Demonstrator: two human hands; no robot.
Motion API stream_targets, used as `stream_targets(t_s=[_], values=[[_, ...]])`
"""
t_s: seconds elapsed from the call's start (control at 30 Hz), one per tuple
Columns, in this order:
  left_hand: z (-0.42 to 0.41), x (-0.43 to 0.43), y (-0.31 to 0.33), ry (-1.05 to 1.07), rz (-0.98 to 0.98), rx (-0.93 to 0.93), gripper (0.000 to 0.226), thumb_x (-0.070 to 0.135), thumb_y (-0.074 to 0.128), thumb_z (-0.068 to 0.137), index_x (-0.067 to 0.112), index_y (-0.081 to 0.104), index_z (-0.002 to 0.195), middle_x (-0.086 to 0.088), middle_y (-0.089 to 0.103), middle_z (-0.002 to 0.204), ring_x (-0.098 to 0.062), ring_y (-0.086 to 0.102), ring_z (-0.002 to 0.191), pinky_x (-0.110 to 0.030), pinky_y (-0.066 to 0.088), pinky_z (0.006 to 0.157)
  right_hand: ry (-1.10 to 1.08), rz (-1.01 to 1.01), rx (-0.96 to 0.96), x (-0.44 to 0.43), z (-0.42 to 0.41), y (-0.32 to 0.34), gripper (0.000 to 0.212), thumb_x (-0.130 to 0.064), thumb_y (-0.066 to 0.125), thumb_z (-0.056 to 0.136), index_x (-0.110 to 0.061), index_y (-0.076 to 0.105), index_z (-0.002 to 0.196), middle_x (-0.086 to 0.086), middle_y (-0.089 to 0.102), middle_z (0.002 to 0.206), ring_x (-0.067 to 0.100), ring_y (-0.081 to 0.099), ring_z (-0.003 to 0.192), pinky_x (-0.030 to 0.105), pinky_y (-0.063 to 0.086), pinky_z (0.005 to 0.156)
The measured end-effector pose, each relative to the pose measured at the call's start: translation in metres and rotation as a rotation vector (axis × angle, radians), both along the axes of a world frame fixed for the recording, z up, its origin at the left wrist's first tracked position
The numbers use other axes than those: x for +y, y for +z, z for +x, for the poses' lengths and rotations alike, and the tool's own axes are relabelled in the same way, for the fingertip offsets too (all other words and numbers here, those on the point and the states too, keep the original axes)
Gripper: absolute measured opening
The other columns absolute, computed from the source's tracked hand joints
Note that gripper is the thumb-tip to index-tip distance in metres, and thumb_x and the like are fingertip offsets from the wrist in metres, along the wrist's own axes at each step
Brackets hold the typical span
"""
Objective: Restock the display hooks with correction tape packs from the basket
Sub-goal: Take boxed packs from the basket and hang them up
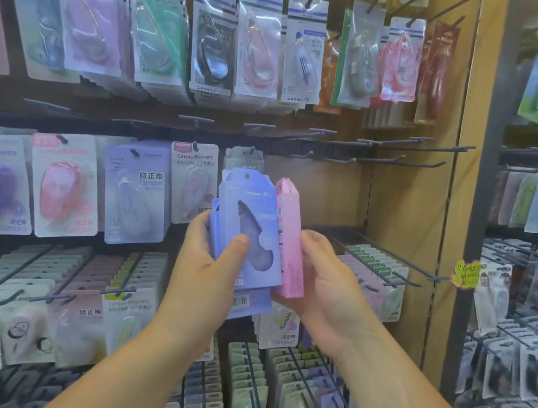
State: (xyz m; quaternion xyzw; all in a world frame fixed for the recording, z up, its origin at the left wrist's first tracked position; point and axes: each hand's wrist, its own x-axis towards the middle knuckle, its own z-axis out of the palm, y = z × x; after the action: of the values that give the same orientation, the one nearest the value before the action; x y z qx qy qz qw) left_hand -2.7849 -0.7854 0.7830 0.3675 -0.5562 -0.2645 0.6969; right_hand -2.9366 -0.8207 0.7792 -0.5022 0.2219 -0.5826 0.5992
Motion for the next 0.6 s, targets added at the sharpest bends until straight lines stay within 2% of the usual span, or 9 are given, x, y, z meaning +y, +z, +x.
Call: stream_targets(t_s=[0.07, 0.1, 0.2, 0.27, 0.33, 0.4, 0.43, 0.5, 0.6], values=[[0.002, -0.003, -0.002, -0.015, 0.018, 0.016, 0.028, 0.014, 0.060, 0.105, 0.033, 0.060, 0.126, 0.007, 0.071, 0.121, -0.005, 0.073, 0.101, -0.016, 0.058, 0.062, 0.055, 0.004, 0.004, -0.005, -0.005, 0.002, 0.044, -0.037, 0.066, 0.097, -0.014, 0.057, 0.134, 0.015, 0.070, 0.126, 0.033, 0.063, 0.102, 0.053, 0.047, 0.088], [0.003, -0.003, -0.001, -0.018, 0.025, 0.011, 0.030, 0.010, 0.058, 0.105, 0.032, 0.059, 0.126, 0.007, 0.070, 0.121, -0.003, 0.073, 0.097, -0.015, 0.057, 0.059, 0.068, -0.011, 0.044, -0.006, -0.007, 0.004, 0.045, -0.036, 0.066, 0.095, -0.014, 0.060, 0.134, 0.015, 0.072, 0.123, 0.031, 0.066, 0.098, 0.048, 0.050, 0.084], [0.005, -0.008, -0.001, 0.014, 0.031, -0.035, 0.034, 0.012, 0.060, 0.104, 0.038, 0.057, 0.125, 0.010, 0.071, 0.124, -0.002, 0.072, 0.103, -0.016, 0.057, 0.072, 0.052, -0.058, 0.170, -0.007, -0.006, 0.011, 0.048, -0.042, 0.069, 0.085, -0.012, 0.072, 0.121, 0.010, 0.076, 0.109, 0.022, 0.067, 0.088, 0.032, 0.053, 0.069], [0.006, -0.011, 0.001, 0.029, 0.043, -0.041, 0.037, 0.014, 0.062, 0.103, 0.039, 0.055, 0.130, 0.012, 0.070, 0.126, -0.005, 0.071, 0.108, -0.026, 0.058, 0.085, -0.071, -0.098, 0.206, -0.010, -0.004, 0.017, 0.047, -0.043, 0.072, 0.082, -0.013, 0.070, 0.118, 0.010, 0.077, 0.110, 0.023, 0.069, 0.091, 0.034, 0.056, 0.067], [0.006, -0.015, 0.004, 0.057, 0.046, -0.046, 0.037, 0.017, 0.063, 0.103, 0.042, 0.054, 0.128, 0.015, 0.069, 0.125, -0.004, 0.069, 0.110, -0.034, 0.056, 0.093, -0.237, -0.158, 0.219, -0.016, -0.006, 0.024, 0.037, -0.040, 0.070, 0.090, -0.016, 0.063, 0.117, 0.006, 0.076, 0.108, 0.020, 0.071, 0.091, 0.040, 0.060, 0.069], [0.006, -0.017, 0.006, 0.083, 0.036, -0.050, 0.034, 0.020, 0.063, 0.103, 0.044, 0.054, 0.125, 0.019, 0.068, 0.121, 0.002, 0.068, 0.105, -0.030, 0.054, 0.091, -0.358, -0.235, 0.251, -0.022, -0.012, 0.034, 0.025, -0.039, 0.062, 0.100, -0.023, 0.057, 0.117, -0.001, 0.072, 0.106, 0.012, 0.072, 0.088, 0.043, 0.063, 0.072], [0.006, -0.018, 0.006, 0.089, 0.029, -0.040, 0.034, 0.020, 0.063, 0.103, 0.043, 0.054, 0.126, 0.020, 0.068, 0.119, 0.004, 0.067, 0.103, -0.028, 0.052, 0.088, -0.398, -0.268, 0.291, -0.024, -0.015, 0.039, 0.022, -0.042, 0.057, 0.102, -0.026, 0.054, 0.118, -0.004, 0.070, 0.107, 0.009, 0.072, 0.088, 0.040, 0.064, 0.068], [0.007, -0.020, 0.006, 0.096, 0.020, -0.024, 0.033, 0.020, 0.063, 0.103, 0.043, 0.054, 0.126, 0.023, 0.069, 0.114, 0.005, 0.067, 0.101, -0.027, 0.051, 0.085, -0.438, -0.298, 0.343, -0.028, -0.022, 0.049, 0.023, -0.046, 0.050, 0.105, -0.030, 0.049, 0.122, -0.007, 0.067, 0.108, 0.013, 0.072, 0.089, 0.028, 0.058, 0.055], [0.006, -0.021, 0.005, 0.098, 0.017, -0.017, 0.032, 0.020, 0.063, 0.103, 0.045, 0.055, 0.121, 0.027, 0.071, 0.108, 0.005, 0.068, 0.100, -0.026, 0.050, 0.083, -0.472, -0.301, 0.342, -0.037, -0.028, 0.059, 0.024, -0.047, 0.048, 0.106, -0.029, 0.048, 0.123, -0.007, 0.064, 0.108, 0.015, 0.071, 0.089, 0.020, 0.052, 0.050]])
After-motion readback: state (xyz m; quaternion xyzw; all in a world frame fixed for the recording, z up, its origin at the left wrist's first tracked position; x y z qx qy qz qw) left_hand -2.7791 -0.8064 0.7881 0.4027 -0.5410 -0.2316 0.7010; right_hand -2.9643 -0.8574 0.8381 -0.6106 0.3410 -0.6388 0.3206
